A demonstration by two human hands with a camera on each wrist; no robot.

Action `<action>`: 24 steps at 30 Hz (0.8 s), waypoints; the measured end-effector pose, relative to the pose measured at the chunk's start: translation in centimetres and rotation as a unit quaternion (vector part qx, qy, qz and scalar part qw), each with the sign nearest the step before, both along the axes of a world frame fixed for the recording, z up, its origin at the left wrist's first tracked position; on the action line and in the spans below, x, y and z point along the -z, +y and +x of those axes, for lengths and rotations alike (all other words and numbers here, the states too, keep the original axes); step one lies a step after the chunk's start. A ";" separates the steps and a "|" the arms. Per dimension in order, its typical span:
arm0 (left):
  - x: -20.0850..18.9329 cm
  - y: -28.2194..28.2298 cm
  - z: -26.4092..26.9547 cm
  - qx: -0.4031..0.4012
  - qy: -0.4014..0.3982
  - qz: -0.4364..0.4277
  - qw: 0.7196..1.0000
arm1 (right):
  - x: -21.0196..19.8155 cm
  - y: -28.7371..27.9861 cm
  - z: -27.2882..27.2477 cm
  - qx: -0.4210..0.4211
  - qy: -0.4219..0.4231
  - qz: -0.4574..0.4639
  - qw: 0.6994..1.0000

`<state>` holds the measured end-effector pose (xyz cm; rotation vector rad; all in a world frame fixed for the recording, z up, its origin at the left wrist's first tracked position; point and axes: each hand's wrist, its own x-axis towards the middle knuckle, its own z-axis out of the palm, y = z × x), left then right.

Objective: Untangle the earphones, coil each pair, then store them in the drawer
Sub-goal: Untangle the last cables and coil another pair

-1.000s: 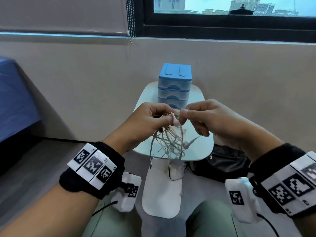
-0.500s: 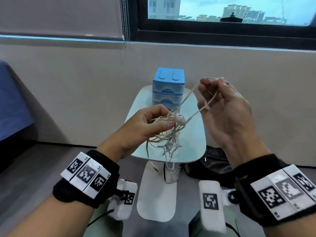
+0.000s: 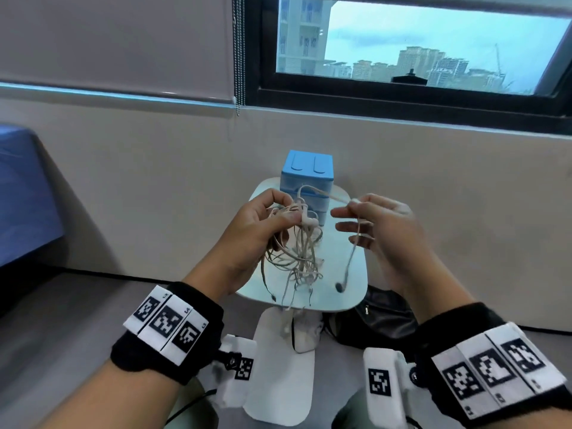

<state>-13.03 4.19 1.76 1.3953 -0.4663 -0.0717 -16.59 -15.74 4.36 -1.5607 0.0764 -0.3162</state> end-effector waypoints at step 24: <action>4.6 0.0 -2.4 0.069 0.189 -0.118 0.972 | 6.8 1.5 0.2 -0.029 -0.083 -0.228 0.970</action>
